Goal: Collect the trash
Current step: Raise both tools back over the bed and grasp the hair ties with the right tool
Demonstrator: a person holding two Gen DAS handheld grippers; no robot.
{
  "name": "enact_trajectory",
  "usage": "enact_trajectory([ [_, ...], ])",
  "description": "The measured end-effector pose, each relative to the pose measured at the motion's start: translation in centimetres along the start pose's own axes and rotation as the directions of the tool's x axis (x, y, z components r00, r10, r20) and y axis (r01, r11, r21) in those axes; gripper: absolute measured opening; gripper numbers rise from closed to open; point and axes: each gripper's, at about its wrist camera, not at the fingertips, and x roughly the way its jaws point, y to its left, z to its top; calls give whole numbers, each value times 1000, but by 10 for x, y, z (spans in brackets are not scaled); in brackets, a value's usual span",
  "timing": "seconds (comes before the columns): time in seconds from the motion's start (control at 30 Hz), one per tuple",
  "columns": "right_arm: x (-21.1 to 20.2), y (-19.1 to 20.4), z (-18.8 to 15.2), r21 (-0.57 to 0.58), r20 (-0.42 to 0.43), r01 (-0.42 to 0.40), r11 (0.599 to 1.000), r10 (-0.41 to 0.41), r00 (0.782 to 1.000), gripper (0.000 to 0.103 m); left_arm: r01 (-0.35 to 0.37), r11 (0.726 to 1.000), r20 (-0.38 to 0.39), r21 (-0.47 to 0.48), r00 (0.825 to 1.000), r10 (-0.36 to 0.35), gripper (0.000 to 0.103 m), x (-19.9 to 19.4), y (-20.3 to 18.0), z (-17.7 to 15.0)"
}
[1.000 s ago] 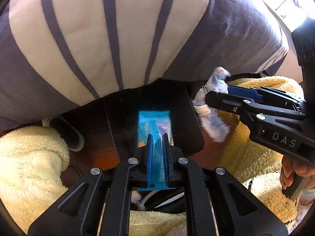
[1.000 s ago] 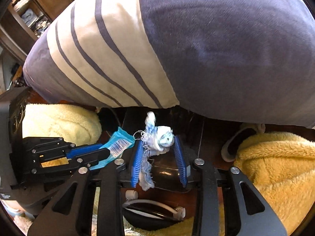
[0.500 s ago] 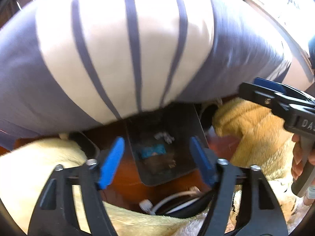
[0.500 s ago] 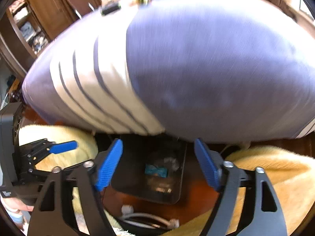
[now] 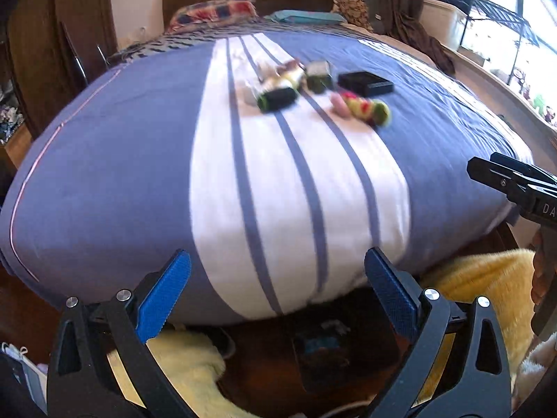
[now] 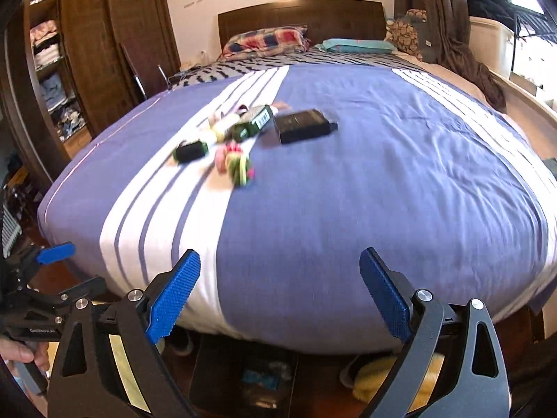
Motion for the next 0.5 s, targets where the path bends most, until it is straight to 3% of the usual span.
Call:
enact_trajectory([
  [0.3,60,16,44,-33,-24,-67,997,66,998,92,-39,999,-18,-4,999,39,95,42,21,40],
  [0.5,102,29,63,-37,-67,-114,993,112,992,65,-44,999,-19,-11,999,44,95,64,29,63],
])
